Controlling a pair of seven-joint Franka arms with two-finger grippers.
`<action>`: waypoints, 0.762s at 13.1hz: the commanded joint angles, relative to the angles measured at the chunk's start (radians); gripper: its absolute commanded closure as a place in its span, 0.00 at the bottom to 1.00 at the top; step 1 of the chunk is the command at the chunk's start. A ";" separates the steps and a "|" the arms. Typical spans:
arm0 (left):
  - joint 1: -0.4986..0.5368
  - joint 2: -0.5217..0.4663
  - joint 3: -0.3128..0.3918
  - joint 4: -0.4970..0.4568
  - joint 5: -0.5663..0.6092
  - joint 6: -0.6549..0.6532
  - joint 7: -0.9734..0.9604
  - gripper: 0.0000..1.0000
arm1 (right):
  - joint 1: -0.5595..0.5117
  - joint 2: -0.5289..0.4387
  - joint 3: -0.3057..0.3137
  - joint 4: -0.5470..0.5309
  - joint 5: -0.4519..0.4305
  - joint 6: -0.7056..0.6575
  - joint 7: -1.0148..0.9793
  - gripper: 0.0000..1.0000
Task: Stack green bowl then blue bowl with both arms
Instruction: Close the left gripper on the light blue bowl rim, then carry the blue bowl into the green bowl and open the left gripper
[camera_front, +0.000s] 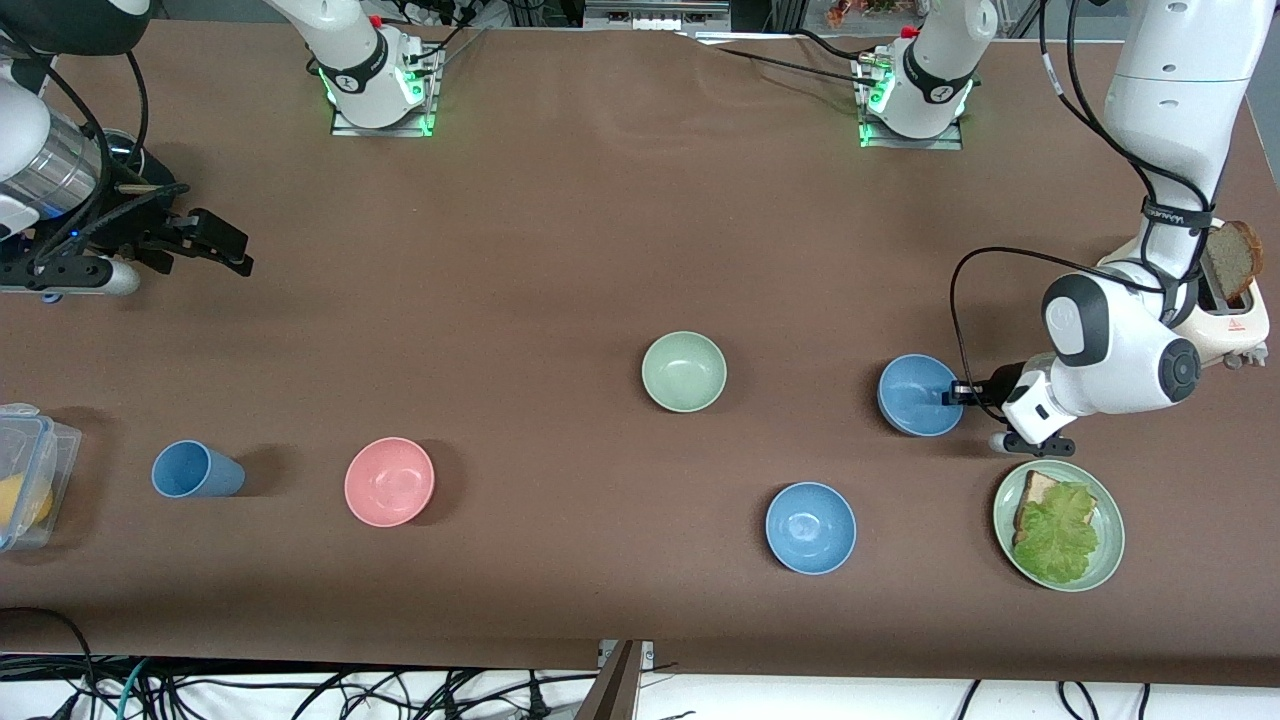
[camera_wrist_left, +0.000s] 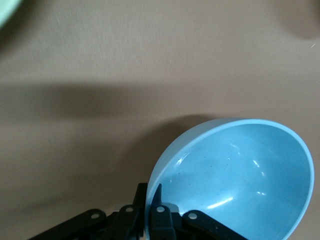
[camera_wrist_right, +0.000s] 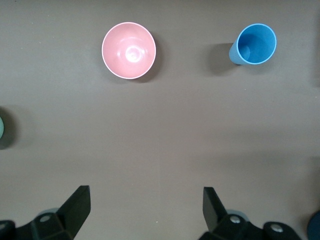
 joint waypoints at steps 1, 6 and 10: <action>-0.002 -0.025 -0.004 0.082 0.009 -0.117 -0.043 1.00 | -0.007 0.011 0.003 0.030 -0.044 -0.032 -0.020 0.01; -0.162 -0.142 -0.040 0.113 -0.004 -0.305 -0.270 1.00 | -0.001 0.011 0.006 0.032 -0.093 -0.047 -0.066 0.01; -0.308 -0.116 -0.116 0.111 -0.066 -0.184 -0.444 1.00 | -0.004 0.020 0.005 0.039 -0.093 -0.044 -0.067 0.01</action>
